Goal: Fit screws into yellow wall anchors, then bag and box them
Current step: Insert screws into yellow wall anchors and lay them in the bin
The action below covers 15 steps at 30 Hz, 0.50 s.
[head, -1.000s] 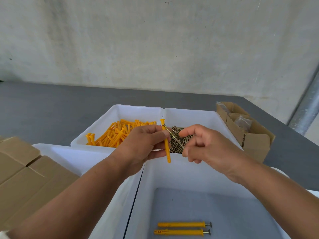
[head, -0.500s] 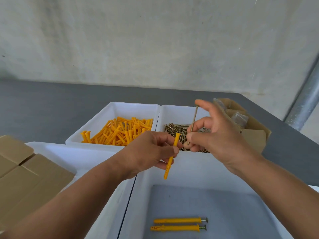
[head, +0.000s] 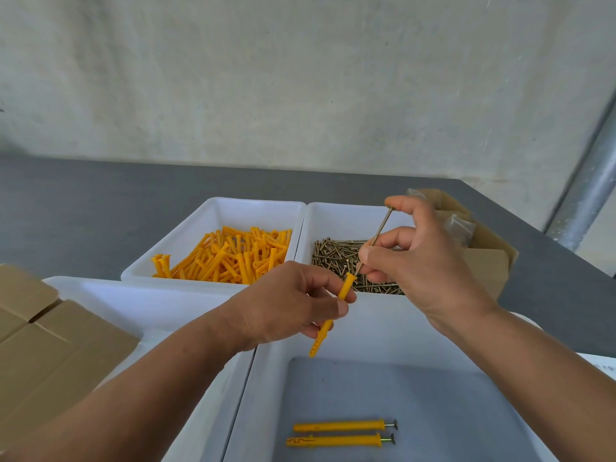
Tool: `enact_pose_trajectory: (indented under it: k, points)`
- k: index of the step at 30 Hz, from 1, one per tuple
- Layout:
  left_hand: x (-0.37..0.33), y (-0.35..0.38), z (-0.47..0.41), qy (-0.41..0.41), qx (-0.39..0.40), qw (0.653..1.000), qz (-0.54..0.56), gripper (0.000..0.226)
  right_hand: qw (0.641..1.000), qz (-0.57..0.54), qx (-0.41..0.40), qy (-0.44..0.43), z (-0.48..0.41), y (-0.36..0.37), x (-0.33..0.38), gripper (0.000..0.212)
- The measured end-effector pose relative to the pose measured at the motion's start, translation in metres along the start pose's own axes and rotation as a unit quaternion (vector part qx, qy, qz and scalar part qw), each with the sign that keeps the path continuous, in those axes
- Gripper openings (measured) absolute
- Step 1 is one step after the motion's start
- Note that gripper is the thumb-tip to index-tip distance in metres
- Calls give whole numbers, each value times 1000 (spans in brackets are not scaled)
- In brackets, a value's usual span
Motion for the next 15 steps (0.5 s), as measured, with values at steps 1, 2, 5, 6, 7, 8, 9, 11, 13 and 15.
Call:
enact_pose_trajectory:
  k: [1, 2, 5, 6, 7, 8, 9, 11, 13, 15]
  points:
    - [0, 0, 0, -1, 0, 1000, -3, 14, 1000, 7, 2, 3, 1, 1, 0, 63]
    - [0, 1, 0, -2, 0, 1000, -6, 14, 1000, 14, 4, 5, 1, 2, 0, 61]
    - [0, 1, 0, -3, -4, 1000, -14, 15, 999, 33, 12, 13, 2, 4, 0, 45]
    - [1, 0, 0, -4, -8, 1000, -16, 15, 999, 32, 16, 20, 2, 4, -1, 38]
    - [1, 0, 0, -4, -12, 1000, -18, 16, 999, 31, 23, 28, 2, 5, -2, 32]
    - [2, -1, -1, -5, -15, 1000, -21, 16, 998, 33, 32, 36, 2, 6, -3, 26]
    - [2, -1, -1, -6, -16, 1000, -24, 16, 997, 39, 42, 43, 2, 7, -4, 20]
    - [2, -1, -2, -6, -18, 999, -36, 16, 995, 49, 66, 51, 3, 8, -5, 12]
    - [3, -1, -2, -5, -21, 999, -50, 14, 992, 66, 90, 54, 4, 9, -5, 8]
    - [3, -2, -3, -5, -25, 997, -68, 13, 986, 105, 116, 57, 5, 10, -5, 10]
Point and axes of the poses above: each hand's wrist, its own z-axis away from the middle knuckle, its own y-axis out of the palm, x = y × z, the point moved 7 cm from there along -z, towards the middle knuckle, and after that the axes turned 12 degrees about x, right-handed, at the moved point
